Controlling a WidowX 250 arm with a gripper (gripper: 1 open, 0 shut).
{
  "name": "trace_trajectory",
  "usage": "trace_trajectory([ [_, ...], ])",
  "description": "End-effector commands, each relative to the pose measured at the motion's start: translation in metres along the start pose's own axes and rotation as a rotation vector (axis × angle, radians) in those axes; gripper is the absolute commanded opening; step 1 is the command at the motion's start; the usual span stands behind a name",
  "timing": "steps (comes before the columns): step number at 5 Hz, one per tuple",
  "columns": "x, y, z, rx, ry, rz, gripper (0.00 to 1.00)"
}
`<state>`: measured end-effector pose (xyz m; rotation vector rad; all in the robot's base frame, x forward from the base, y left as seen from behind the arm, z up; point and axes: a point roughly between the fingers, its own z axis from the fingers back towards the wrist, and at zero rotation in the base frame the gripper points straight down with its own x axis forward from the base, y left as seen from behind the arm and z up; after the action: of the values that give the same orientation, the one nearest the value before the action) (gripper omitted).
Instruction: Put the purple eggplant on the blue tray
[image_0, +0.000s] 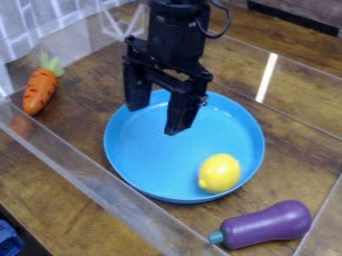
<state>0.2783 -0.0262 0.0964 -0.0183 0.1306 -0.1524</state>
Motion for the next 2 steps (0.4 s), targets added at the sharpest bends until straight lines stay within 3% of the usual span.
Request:
trace_trajectory([
  [1,-0.001,-0.019,0.002,0.007,-0.037,-0.116,1.00],
  [2,-0.007,-0.044,-0.010,0.027,-0.054,-0.255,1.00],
])
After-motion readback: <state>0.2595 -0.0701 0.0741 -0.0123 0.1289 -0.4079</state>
